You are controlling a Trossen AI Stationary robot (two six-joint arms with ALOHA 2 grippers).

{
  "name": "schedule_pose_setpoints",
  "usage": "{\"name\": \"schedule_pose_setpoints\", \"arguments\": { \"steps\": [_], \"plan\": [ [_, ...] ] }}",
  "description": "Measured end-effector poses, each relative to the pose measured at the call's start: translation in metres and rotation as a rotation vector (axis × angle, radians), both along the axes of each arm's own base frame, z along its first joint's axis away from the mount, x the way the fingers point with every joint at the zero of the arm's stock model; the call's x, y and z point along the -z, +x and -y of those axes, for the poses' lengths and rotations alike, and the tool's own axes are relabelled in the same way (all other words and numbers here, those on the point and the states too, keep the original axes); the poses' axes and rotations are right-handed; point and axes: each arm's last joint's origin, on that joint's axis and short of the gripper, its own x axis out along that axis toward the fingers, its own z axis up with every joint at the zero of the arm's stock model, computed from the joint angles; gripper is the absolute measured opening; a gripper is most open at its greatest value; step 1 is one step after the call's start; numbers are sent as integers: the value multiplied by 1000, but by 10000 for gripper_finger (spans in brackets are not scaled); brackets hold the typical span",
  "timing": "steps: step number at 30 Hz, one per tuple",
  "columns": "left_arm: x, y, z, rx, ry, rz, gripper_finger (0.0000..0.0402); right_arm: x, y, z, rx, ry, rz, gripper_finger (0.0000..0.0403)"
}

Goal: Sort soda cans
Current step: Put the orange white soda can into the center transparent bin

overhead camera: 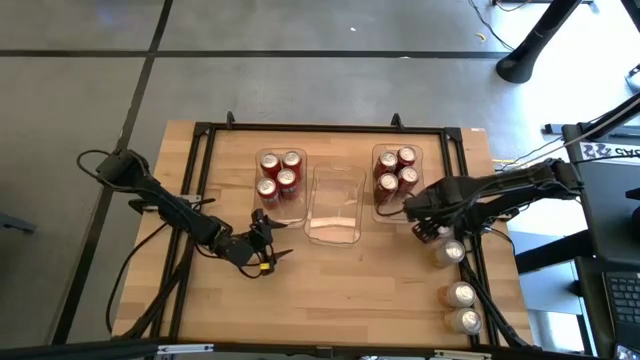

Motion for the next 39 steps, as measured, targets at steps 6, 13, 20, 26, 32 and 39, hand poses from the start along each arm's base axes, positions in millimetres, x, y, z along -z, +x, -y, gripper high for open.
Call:
{"name": "schedule_pose_setpoints", "arguments": {
  "steps": [6, 13, 20, 26, 32, 39],
  "plan": [
    [0, 0, 0, 1, 1, 0, 347, -17, 6, -1, 0, 9, 66, 291],
    [0, 0, 0, 1, 0, 0, 347, -40, 23, -4, -17, 83, 248, 291],
    [0, 0, 0, 3, -4, 2, 347, -64, 40, -7, -120, 103, 473, 291],
    [-1, 1, 1, 5, -14, 12, 347, -76, 54, -7, -215, 48, 638, 291],
    [-1, 6, 0, -6, -39, 51, 347, -82, 74, -7, -366, -65, 821, 291],
    [5, 15, -9, -74, -44, 64, 347, -77, 96, 0, -472, -203, 875, 291]
  ]
}}
